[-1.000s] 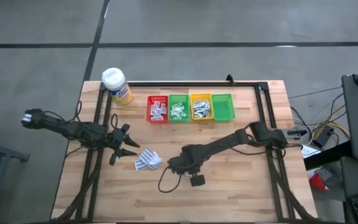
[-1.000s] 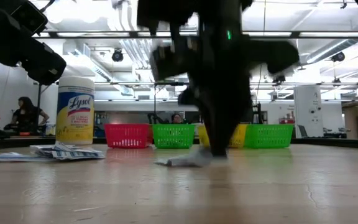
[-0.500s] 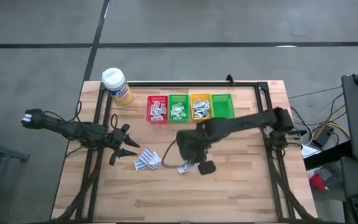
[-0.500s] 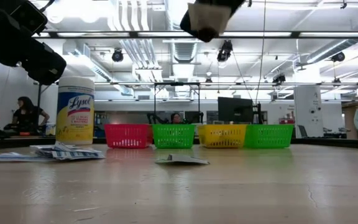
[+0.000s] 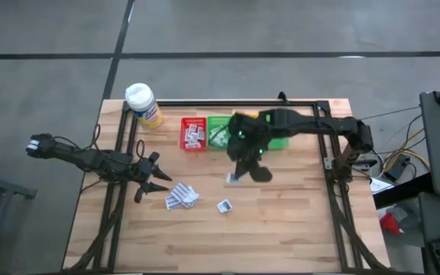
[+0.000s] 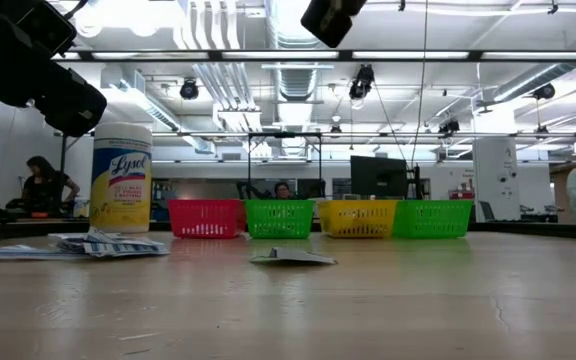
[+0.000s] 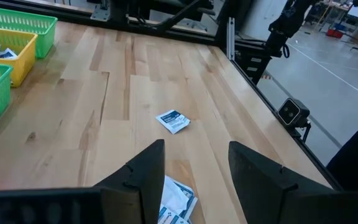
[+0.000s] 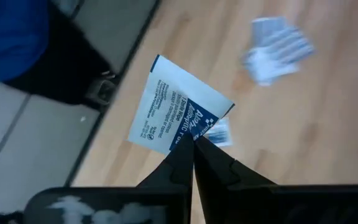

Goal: Pick & Place First Aid Supplies
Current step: Put the alcohol pad into the yellow bin

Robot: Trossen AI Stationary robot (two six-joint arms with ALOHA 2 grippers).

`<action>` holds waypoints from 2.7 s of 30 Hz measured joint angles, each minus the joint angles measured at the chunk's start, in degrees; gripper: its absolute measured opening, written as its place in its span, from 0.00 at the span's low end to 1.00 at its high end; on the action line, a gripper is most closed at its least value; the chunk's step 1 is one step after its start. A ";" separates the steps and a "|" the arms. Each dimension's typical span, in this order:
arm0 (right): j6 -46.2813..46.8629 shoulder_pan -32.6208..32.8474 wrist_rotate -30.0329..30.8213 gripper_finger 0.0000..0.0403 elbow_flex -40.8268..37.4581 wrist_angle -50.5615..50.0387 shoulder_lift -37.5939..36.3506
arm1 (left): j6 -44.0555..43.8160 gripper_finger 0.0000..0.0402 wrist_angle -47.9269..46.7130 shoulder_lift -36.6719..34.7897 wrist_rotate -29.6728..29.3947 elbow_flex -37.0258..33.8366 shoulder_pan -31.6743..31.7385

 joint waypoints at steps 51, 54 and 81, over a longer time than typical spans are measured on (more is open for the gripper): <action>-12.51 -27.66 30.62 0.15 -5.12 -4.74 17.27 | -0.11 0.43 0.00 -0.01 -0.70 0.00 -0.01; -12.48 -27.81 30.82 0.23 -5.03 -4.76 17.27 | -0.11 0.43 0.00 0.00 -0.70 0.00 0.00; -12.64 6.25 14.62 0.27 -2.43 -2.08 0.88 | 0.06 0.43 -0.20 0.02 -0.68 0.00 0.00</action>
